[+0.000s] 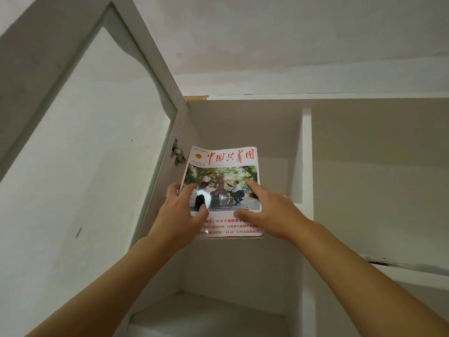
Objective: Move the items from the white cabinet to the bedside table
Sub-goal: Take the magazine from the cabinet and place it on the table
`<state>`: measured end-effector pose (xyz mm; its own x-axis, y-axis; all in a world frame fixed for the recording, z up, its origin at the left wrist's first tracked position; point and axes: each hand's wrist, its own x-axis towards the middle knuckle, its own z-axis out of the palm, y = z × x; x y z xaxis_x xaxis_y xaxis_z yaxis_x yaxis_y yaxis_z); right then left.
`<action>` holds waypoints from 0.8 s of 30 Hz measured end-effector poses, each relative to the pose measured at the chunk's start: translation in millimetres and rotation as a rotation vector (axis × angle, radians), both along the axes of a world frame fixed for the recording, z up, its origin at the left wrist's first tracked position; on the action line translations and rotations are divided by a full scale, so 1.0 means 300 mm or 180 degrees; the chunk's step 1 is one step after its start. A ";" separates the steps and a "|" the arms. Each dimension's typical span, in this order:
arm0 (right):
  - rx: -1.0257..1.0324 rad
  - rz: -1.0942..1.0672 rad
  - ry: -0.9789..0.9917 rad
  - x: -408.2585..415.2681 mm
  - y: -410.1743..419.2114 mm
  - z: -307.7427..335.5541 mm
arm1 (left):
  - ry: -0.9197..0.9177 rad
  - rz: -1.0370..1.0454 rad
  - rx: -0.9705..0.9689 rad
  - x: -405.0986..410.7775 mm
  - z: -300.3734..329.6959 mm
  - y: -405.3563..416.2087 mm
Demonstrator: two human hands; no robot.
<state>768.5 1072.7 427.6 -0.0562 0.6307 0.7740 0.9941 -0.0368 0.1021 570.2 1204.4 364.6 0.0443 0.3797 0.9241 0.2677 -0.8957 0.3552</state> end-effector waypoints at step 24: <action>-0.0163 0.1788 0.0406 0.137 -0.274 -0.142 | -0.0412 0.1188 -0.0012 -0.014 -0.178 -0.526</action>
